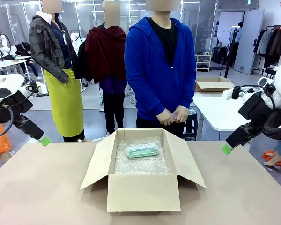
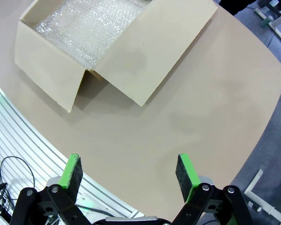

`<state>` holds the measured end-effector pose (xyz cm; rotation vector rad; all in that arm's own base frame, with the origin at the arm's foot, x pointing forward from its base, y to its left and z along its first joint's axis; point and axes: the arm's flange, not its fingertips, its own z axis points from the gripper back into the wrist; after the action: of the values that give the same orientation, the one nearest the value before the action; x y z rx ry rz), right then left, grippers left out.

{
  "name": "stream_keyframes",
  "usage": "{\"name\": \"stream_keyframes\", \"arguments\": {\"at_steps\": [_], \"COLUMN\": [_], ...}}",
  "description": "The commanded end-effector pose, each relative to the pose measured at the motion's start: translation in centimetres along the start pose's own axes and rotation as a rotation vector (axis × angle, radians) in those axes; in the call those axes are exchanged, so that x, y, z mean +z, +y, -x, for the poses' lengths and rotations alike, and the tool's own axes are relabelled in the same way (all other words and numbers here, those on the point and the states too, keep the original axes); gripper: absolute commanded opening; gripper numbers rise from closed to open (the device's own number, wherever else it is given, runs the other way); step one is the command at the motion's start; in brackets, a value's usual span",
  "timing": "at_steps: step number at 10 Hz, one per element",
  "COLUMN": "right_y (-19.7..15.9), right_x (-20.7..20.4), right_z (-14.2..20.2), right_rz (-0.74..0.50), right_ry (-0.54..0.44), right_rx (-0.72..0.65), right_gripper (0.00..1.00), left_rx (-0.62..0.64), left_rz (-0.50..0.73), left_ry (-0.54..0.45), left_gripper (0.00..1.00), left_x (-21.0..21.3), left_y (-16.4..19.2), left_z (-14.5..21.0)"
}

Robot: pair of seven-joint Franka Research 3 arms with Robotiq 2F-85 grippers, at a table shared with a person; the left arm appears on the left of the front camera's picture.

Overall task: Pack the glasses set securely to prepare it for shipping.
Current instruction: Put the Glasses case from the right side of the table into the Package Box.

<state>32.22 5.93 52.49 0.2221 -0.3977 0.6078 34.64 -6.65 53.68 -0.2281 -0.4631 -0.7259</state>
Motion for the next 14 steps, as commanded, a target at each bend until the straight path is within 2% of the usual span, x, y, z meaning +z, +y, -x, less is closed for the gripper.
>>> {"name": "stream_keyframes", "arguments": {"at_steps": [1,14], "right_y": [0.05,0.05], "right_x": [-0.05,-0.05], "right_z": [-0.11,-0.11], "right_rz": [0.011,0.011], "right_ry": [-0.004,-0.004], "right_rx": [-0.013,-0.013], "right_gripper": [1.0,1.0], "left_rx": [-0.005,-0.005], "left_rz": [0.009,0.009], "left_ry": [-0.011,-0.011], "left_gripper": [1.0,1.0], "left_x": [0.19,0.19], "left_y": [0.14,0.14], "left_z": [0.03,0.03]}}
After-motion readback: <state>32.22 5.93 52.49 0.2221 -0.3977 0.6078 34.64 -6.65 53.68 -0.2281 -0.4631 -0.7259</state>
